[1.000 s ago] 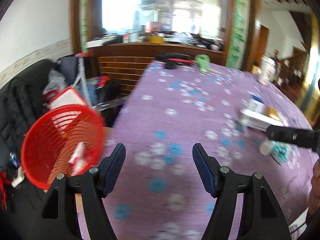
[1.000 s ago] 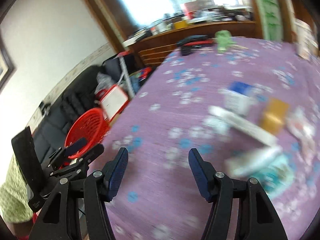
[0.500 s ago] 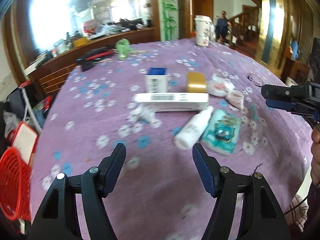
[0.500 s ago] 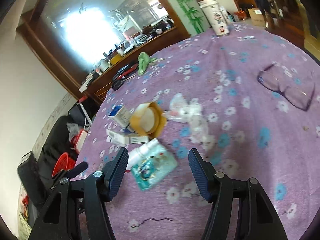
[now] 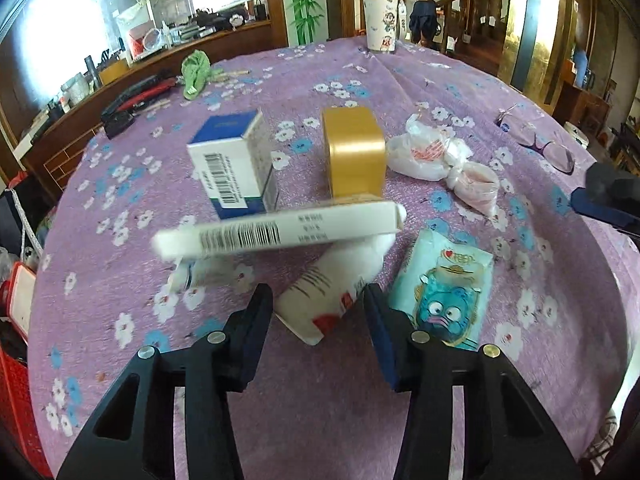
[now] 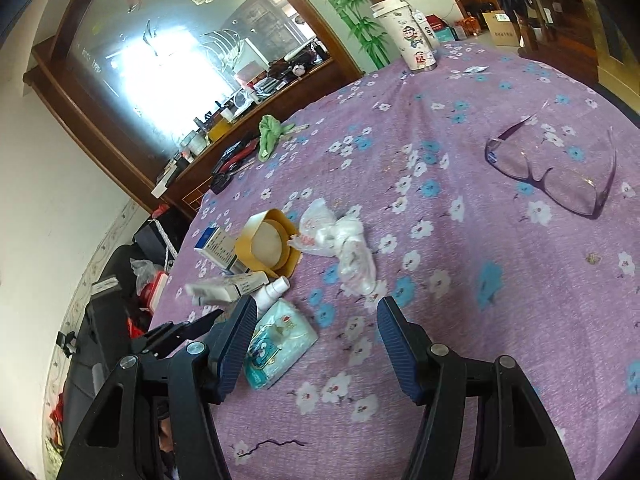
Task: Collect trash
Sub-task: 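Grasp the white spray bottle with the left tool while the right tool grasps a plastic bag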
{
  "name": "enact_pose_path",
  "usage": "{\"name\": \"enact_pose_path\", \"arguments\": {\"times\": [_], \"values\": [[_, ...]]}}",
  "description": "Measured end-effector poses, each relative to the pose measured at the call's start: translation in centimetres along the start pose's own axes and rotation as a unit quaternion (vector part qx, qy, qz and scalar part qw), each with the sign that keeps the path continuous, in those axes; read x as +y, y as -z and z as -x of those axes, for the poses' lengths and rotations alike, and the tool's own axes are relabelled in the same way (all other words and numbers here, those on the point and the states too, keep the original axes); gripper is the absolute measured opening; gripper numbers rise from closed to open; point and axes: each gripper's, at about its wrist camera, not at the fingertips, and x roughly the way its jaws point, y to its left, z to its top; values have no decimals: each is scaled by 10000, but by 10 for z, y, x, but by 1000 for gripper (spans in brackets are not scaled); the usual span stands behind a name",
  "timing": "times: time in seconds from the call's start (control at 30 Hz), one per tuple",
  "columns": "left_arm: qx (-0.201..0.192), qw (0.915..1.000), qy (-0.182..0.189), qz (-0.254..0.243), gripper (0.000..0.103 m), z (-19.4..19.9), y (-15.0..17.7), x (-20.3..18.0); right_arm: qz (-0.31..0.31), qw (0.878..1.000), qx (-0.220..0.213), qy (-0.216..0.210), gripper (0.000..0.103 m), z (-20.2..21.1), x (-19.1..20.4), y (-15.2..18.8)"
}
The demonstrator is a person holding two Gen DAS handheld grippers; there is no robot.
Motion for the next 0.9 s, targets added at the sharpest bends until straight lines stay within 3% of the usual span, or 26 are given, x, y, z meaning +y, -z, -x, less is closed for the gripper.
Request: {"name": "enact_pose_path", "arguments": {"times": [0.17,0.33,0.63,0.7,0.77,0.83,0.9], "values": [[20,9996,191,200,44,-8,-2,3,121,9998,68,171,67,-9,0,-10],[66,9996,215,172,34,-4,4,4,487,9972,276,492,67,-33,7,-25],[159,9976,425,523,34,30,50,28,1237,9836,699,1110,66,-91,16,-39],[169,9969,452,621,34,40,62,36,1338,9813,715,1182,61,-98,18,-39],[190,9968,447,633,35,46,71,39,1418,9797,761,1192,41,-105,19,-38],[196,9971,419,605,35,50,75,40,1423,9789,859,1188,27,-110,19,-37],[193,9971,406,606,38,51,76,40,1437,9792,832,1170,27,-107,21,-34]]}}
